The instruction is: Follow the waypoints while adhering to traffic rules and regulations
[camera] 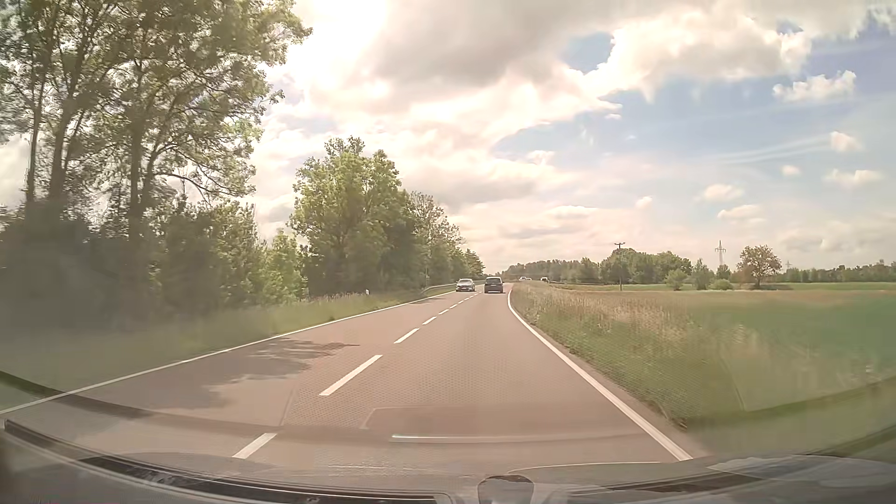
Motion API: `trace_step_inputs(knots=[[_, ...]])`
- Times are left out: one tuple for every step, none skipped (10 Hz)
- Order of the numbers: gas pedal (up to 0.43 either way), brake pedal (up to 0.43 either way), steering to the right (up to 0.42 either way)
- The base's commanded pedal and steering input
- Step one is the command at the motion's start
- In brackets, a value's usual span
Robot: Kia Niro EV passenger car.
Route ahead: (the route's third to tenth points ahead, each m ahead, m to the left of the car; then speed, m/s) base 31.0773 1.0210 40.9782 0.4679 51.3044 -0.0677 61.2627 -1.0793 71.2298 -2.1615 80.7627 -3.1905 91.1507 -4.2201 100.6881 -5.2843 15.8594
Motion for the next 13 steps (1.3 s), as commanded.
trace_step_inputs(knots=[[0.197,0.0,0.009],[0.197,0.0,0.009],[0.197,0.0,0.009],[0.197,0.0,0.009],[0.197,0.0,0.009],[0.197,0.0,0.009],[0.197,0.0,0.009],[0.197,0.0,0.009],[0.197,0.0,0.009],[0.197,0.0,0.009],[0.197,0.0,0.009],[0.197,0.0,0.008],[0.197,0.0,0.008]])
